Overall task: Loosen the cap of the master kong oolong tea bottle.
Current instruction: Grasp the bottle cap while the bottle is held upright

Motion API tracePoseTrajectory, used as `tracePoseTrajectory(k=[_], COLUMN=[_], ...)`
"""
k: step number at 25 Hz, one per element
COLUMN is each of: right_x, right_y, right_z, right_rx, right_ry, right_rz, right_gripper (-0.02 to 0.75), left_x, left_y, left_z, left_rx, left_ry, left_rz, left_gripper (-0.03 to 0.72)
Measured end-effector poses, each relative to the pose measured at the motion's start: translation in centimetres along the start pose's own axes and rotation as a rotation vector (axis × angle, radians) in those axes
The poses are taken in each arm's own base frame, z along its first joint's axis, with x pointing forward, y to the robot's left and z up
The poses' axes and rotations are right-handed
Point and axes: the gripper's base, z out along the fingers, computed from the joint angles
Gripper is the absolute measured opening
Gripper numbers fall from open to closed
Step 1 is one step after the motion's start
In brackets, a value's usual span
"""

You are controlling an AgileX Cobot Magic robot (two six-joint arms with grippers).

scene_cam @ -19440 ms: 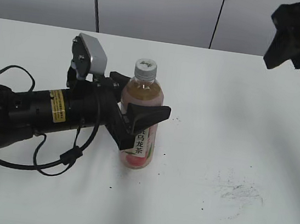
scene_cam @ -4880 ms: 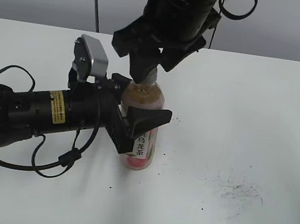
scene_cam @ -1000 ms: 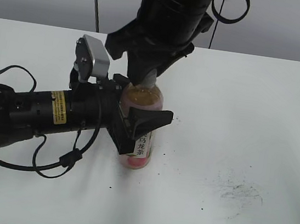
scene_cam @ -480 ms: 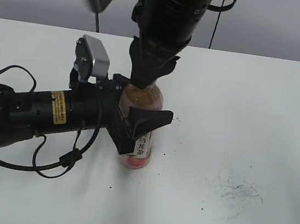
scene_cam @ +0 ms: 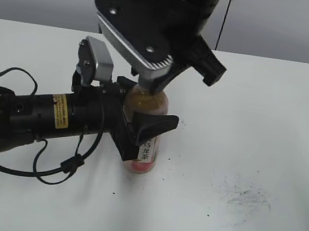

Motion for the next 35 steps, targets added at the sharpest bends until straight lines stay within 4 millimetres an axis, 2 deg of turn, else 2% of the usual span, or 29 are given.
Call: tracePoseTrajectory(k=[3,6,9,12,14,16,18,20,23,31,35], right_x=[0.0,-0.1,-0.1,-0.1,-0.1,0.0,0.2,0.6,0.8,-0.2,-0.3], right_y=[0.0,0.0,0.0,0.0,0.0,0.0,0.1,0.2,0.2,0.0,-0.1], right_z=[-0.1,0.0,-0.1,-0.1,-0.3,-0.5,-0.7,-0.7,-0.7,-0.7,-0.7], right_rx=[-0.001,0.001,0.003,0.005,0.006,0.016,0.014,0.018,0.033,0.012,-0.004], right_ry=[-0.001,-0.005,-0.007,-0.006,-0.003,0.012,0.042,0.073,0.081,-0.033,-0.052], right_rz=[-0.332,-0.555,-0.621,-0.548,-0.363,-0.132,0.097,0.399,0.744,1.563,1.85], right_gripper=[0.282,0.282,0.282,0.282,0.314,0.398,0.513,0.575,0.571,0.554,0.529], left_x=[0.0,0.0,0.0,0.0,0.0,0.0,0.0,0.0,0.0,0.0,0.0], left_y=[0.0,0.0,0.0,0.0,0.0,0.0,0.0,0.0,0.0,0.0,0.0], left_z=[0.0,0.0,0.0,0.0,0.0,0.0,0.0,0.0,0.0,0.0,0.0], left_rx=[0.0,-0.002,-0.002,-0.002,-0.001,-0.002,-0.002,-0.002,-0.002,-0.002,-0.002], left_ry=[0.0,-0.001,-0.001,-0.001,-0.001,-0.001,-0.001,-0.001,-0.001,-0.001,-0.001], left_rz=[0.0,-0.001,-0.002,-0.002,-0.002,-0.004,-0.004,-0.005,-0.005,-0.005,-0.005], left_gripper=[0.447,0.447,0.447,0.447,0.447,0.447,0.447,0.447,0.447,0.447,0.447])
